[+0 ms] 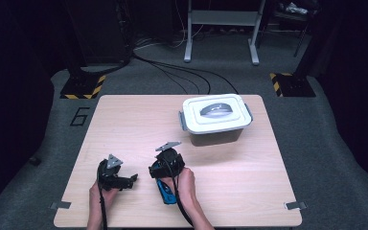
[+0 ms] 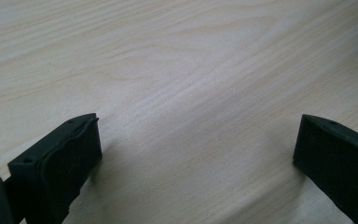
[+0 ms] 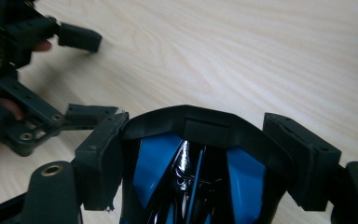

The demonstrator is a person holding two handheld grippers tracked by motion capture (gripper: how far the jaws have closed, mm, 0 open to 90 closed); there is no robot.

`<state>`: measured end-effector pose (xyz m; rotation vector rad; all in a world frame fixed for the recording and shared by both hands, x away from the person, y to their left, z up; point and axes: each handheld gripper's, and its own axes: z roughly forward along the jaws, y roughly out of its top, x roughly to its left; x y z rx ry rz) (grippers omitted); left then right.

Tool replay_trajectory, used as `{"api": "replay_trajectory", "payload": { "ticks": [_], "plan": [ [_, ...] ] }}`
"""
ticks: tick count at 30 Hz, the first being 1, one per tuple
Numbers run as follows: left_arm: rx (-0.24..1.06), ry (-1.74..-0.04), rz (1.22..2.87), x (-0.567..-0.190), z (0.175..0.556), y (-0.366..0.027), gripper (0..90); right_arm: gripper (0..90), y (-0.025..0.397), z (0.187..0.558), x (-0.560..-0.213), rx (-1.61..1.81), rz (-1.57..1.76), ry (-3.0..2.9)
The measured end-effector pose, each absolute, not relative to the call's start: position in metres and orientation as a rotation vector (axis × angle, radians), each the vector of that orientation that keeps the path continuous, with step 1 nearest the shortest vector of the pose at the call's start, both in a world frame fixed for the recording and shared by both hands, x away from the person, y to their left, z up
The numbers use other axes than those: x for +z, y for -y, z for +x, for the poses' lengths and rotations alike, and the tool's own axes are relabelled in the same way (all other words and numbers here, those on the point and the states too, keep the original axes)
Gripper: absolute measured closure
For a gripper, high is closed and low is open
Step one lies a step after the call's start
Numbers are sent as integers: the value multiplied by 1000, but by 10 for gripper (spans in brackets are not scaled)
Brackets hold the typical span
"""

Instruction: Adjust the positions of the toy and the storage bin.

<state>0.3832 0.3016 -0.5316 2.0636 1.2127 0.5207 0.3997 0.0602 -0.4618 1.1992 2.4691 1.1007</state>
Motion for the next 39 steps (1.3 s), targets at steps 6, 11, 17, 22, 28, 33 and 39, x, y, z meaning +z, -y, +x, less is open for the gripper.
{"api": "replay_trajectory", "payload": {
  "ticks": [6,11,17,22,28,33,39],
  "plan": [
    [521,-1213,2064,-532,383,-302,8,245,-49,385,-443,1217,1146,-2399],
    [521,-1212,2064,-532,383,-302,8,245,-38,378,-430,1270,1116,-2350],
    [521,-1212,2064,-532,383,-302,8,245,-19,375,-418,1275,1098,-2314],
    [521,-1213,2063,-532,383,-302,8,245,1,371,-410,1280,1112,-2276],
    [521,-1213,2063,-532,383,-302,8,245,26,366,-404,1273,1143,-2222],
    [521,-1213,2063,-532,383,-302,8,245,51,364,-401,1255,1169,-2195],
    [521,-1213,2063,-532,383,-302,7,245,77,361,-401,1216,1197,-2179]
  ]
}}
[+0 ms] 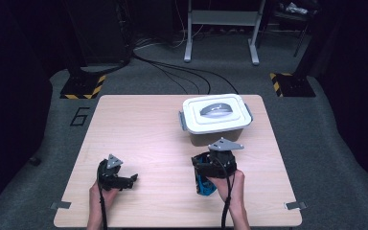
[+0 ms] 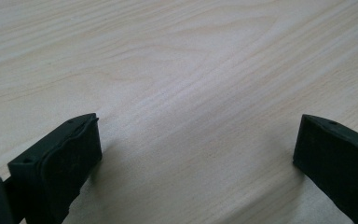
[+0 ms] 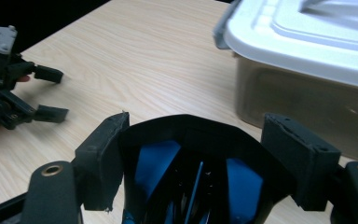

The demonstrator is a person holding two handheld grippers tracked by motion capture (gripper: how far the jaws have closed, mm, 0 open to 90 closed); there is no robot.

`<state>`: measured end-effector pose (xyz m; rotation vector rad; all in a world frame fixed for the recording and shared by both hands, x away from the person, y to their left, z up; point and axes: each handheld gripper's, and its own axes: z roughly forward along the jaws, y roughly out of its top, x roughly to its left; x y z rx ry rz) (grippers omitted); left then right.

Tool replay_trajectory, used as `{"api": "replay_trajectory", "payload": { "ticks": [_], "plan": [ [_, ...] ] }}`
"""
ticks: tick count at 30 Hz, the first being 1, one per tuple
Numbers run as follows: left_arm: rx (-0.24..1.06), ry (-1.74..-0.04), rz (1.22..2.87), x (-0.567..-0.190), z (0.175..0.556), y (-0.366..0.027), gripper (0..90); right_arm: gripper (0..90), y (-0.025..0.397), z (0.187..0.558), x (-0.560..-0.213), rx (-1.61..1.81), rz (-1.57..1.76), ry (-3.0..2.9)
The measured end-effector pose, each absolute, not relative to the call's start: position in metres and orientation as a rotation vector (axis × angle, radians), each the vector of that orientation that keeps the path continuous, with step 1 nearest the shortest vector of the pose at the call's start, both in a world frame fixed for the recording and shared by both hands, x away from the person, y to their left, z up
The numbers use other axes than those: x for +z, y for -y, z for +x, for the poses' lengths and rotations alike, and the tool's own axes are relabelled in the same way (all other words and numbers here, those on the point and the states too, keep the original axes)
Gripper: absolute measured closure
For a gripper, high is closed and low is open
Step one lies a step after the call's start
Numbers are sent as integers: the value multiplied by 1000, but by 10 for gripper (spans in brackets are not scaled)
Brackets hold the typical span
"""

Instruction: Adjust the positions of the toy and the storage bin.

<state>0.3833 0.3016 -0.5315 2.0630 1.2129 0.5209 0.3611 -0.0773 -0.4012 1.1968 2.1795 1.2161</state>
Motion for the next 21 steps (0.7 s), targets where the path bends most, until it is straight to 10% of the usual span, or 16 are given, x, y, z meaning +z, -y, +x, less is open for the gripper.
{"api": "replay_trajectory", "payload": {
  "ticks": [21],
  "plan": [
    [521,-1213,2063,-532,383,-302,8,246,162,358,-410,964,1205,-2262]
  ]
}}
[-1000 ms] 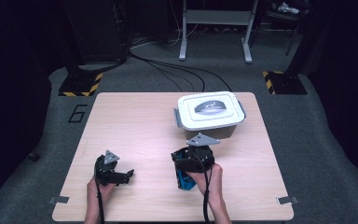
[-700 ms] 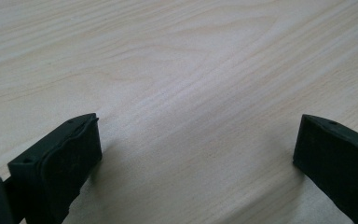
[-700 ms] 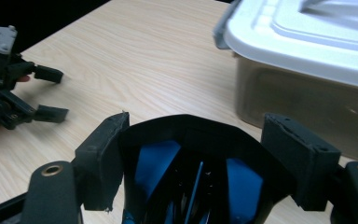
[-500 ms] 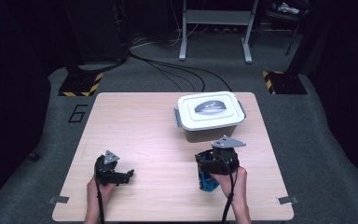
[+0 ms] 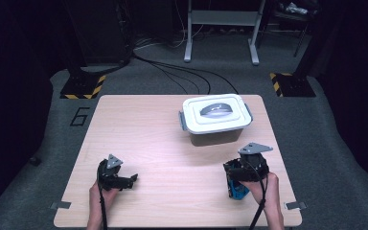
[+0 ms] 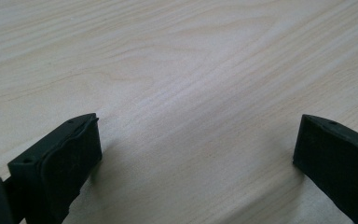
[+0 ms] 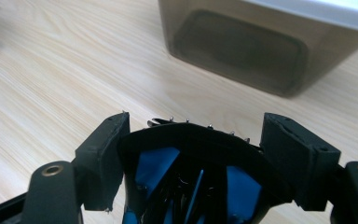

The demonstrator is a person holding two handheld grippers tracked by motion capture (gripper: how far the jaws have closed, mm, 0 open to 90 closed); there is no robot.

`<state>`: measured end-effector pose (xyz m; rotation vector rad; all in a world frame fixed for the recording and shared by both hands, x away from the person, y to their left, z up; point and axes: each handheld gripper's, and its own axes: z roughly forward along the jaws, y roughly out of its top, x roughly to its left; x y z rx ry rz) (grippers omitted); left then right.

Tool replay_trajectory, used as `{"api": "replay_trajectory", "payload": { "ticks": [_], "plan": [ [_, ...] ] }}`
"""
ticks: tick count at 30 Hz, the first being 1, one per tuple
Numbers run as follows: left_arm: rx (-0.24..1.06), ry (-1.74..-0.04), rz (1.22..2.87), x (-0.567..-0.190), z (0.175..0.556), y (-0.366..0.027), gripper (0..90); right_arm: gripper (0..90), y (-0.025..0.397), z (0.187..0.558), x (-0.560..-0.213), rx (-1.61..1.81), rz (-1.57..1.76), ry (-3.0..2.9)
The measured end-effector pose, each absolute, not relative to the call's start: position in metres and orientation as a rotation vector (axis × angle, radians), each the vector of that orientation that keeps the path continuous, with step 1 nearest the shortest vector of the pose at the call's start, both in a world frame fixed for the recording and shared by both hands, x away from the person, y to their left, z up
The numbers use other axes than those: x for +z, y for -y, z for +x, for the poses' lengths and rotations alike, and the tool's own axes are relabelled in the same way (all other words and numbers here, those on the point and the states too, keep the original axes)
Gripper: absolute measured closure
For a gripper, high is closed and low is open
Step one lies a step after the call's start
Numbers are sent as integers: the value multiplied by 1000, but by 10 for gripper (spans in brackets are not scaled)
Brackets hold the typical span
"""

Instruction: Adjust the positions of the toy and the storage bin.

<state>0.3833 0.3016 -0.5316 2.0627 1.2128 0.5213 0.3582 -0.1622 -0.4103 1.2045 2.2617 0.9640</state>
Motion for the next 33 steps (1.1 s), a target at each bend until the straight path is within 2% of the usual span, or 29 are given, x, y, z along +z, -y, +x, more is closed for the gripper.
{"api": "replay_trajectory", "payload": {
  "ticks": [8,17,27,33],
  "plan": [
    [521,-1213,2062,-532,383,-302,8,248,180,370,-419,891,1252,-2323],
    [521,-1213,2062,-532,383,-302,8,248,166,396,-428,809,1281,-2367],
    [521,-1213,2062,-532,383,-302,8,255,143,436,-474,708,1345,-2482],
    [522,-1213,2063,-532,383,-302,8,257,142,444,-491,703,1398,-2504]
  ]
}}
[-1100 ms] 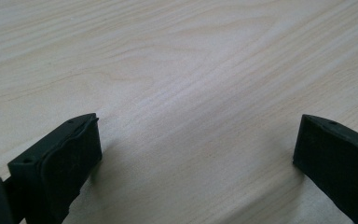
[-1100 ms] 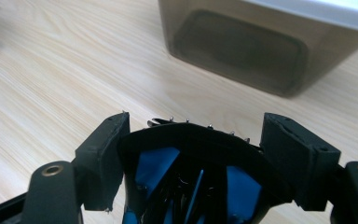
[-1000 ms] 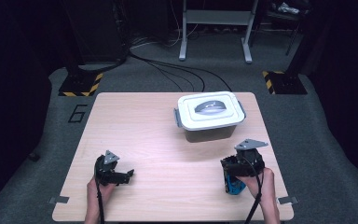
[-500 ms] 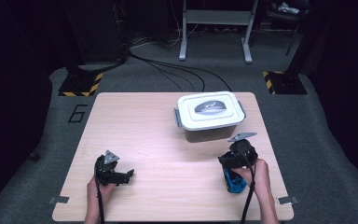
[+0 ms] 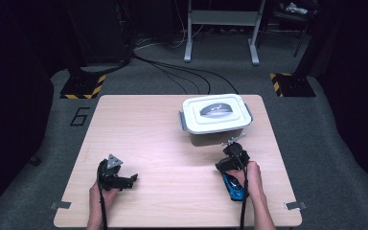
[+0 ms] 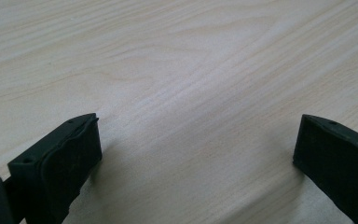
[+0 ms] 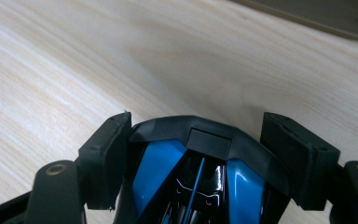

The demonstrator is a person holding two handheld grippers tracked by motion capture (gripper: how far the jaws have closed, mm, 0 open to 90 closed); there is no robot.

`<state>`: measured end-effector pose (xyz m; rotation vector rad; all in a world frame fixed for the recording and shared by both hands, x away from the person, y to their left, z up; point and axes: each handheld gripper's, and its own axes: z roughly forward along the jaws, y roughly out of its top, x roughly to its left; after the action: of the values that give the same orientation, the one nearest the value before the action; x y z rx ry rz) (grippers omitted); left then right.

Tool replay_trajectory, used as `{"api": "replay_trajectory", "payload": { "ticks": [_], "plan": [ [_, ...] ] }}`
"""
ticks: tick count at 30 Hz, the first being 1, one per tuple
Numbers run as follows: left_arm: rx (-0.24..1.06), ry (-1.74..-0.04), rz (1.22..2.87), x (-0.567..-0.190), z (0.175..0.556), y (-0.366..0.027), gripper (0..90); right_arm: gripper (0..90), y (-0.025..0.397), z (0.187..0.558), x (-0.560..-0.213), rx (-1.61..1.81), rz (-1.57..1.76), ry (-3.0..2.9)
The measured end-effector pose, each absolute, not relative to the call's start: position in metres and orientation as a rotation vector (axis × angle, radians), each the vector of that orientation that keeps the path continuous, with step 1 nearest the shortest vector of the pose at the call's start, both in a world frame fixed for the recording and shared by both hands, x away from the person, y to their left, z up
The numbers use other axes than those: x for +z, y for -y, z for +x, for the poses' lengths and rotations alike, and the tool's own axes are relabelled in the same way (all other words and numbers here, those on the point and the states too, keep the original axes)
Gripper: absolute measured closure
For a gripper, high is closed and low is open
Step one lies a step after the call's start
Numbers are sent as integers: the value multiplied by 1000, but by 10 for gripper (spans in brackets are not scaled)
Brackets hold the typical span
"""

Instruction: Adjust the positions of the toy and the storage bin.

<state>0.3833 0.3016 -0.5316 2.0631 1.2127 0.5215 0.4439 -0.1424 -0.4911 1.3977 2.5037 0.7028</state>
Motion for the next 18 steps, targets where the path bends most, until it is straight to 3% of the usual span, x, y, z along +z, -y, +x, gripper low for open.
{"api": "replay_trajectory", "payload": {
  "ticks": [6,18],
  "plan": [
    [521,-1213,2062,-532,383,-302,8,245,148,445,-494,748,1451,-2483],
    [509,-1206,2082,-530,384,-303,7,29,165,420,-476,975,1431,-2345]
  ]
}}
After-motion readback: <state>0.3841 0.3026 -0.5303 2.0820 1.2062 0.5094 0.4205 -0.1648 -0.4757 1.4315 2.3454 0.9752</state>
